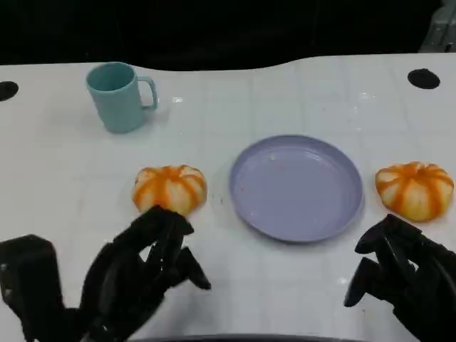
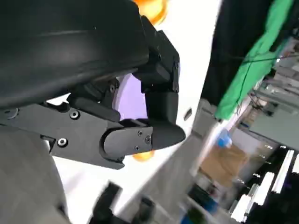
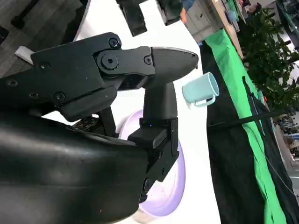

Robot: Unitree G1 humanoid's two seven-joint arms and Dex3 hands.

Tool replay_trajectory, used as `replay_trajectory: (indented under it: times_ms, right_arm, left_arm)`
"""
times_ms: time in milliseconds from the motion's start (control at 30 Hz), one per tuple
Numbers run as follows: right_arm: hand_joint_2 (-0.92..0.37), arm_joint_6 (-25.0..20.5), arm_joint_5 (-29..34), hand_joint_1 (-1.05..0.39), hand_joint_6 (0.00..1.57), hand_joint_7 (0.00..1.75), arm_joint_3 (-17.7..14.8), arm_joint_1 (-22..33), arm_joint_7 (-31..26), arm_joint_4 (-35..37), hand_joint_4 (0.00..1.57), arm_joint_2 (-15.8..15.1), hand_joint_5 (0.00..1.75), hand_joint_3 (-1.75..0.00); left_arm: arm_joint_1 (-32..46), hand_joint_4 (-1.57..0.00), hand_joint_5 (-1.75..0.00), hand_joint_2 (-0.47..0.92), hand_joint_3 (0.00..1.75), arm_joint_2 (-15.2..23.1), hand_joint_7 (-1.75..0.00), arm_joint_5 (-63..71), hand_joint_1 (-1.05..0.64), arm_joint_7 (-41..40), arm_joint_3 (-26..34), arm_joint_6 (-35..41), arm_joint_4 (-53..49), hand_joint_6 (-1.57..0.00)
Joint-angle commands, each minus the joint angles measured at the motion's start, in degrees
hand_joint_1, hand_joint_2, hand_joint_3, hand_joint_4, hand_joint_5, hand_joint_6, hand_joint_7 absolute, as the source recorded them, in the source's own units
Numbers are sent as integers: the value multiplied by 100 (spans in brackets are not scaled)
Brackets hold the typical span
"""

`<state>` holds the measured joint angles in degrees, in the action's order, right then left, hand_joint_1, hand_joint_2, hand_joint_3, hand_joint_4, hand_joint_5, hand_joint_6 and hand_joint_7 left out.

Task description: Grasp the bread from the table and place it into the plate.

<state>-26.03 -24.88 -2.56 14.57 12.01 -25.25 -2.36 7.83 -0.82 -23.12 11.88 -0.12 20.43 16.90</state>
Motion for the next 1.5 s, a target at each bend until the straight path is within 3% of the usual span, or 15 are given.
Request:
replay_trajectory:
  times_ms: [33, 133, 233, 400, 667, 900, 1233, 1500]
  right_arm:
    - [-92, -2, -21, -47, 49, 160, -6, -31, -48, -19, 63, -22, 175, -36]
    - [-92, -7, -23, -46, 49, 160, -2, -47, -61, -8, 63, -13, 175, -36]
    - [-92, -35, -2, -46, 49, 160, 3, -50, -106, -21, 63, -9, 175, -36]
    - [-92, -150, -44, -45, 50, 159, -8, -66, -222, -74, 63, 10, 175, -35]
    - [-92, -148, -8, -46, 50, 159, 7, -76, -230, -74, 63, -14, 175, -35]
    - [-92, -201, -7, -46, 51, 158, 22, -70, -276, -131, 63, -10, 175, -33]
    - [-92, -209, -31, -45, 51, 158, 23, -54, -266, -157, 63, -23, 175, -35]
    - [-92, -222, -67, -47, 51, 159, 4, -36, -219, -187, 63, -58, 175, -35]
  left_arm:
    - [-283, -24, -103, 92, 12, 482, -47, 1173, -56, -11, -270, -1051, -131, -40]
    - [-492, -13, -85, 92, 6, 960, -20, 2092, -55, -31, -450, -1466, -151, -40]
    - [-674, -4, -74, 90, 2, 1229, -8, 2632, -53, -31, -516, -1706, -179, -37]
    - [-1061, 0, -71, 85, 0, 1787, -4, 3704, -49, -69, -657, -2097, -329, -33]
    - [-1742, 0, -43, 81, 1, 2646, -1, 5728, -47, -55, -1129, -2278, -573, -30]
    - [-2310, 0, -39, 78, 0, 2743, -1, 6580, -48, 82, -1593, -2202, -1107, -30]
    - [-3363, 0, -37, 79, 0, 2466, -1, 6974, -50, 152, -2194, -2142, -2807, -28]
    - [-4217, 0, -22, 83, 0, 2184, 0, 6887, -47, 479, -2478, -1825, -4122, -22]
